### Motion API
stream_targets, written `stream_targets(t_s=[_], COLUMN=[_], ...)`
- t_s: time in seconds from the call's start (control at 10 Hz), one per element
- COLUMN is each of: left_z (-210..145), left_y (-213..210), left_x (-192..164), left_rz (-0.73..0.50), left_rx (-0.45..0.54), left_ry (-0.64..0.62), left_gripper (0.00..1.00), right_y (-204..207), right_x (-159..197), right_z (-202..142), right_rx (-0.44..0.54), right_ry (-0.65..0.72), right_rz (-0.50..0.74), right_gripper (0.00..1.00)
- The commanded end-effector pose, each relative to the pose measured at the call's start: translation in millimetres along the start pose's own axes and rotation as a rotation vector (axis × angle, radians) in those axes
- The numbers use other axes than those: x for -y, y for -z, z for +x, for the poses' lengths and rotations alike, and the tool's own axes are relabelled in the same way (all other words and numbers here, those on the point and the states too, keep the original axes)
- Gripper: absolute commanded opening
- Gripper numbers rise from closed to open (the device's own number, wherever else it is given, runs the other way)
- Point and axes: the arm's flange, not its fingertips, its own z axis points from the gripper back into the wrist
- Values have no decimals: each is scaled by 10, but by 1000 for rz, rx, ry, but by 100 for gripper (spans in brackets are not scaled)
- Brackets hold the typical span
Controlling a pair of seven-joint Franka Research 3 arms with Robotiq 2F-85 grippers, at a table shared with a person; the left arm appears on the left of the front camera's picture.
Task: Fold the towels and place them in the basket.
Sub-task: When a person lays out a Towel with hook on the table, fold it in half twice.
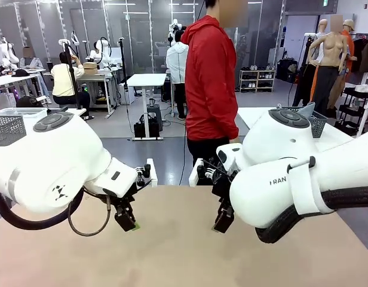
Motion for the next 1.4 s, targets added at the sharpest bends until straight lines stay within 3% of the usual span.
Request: stream_targets(t_s=[0.0, 0.5, 1.3], left_z=[-91, -116, -126], left_y=[-65, -73, -26], left_x=[-184, -236, -164], left_rz=[-66, -133, -99], left_rx=[5, -27, -41], left_ry=[84, 168, 153], left_gripper=[100, 100, 100], right_y=[-18, 13, -6], right_x=[128, 211, 147], right_z=[-30, 66, 75], right_rx=[1, -3, -23], right_ry=[-124, -180, -169], right_rz=[86, 117, 88], right_gripper=[100, 100, 100])
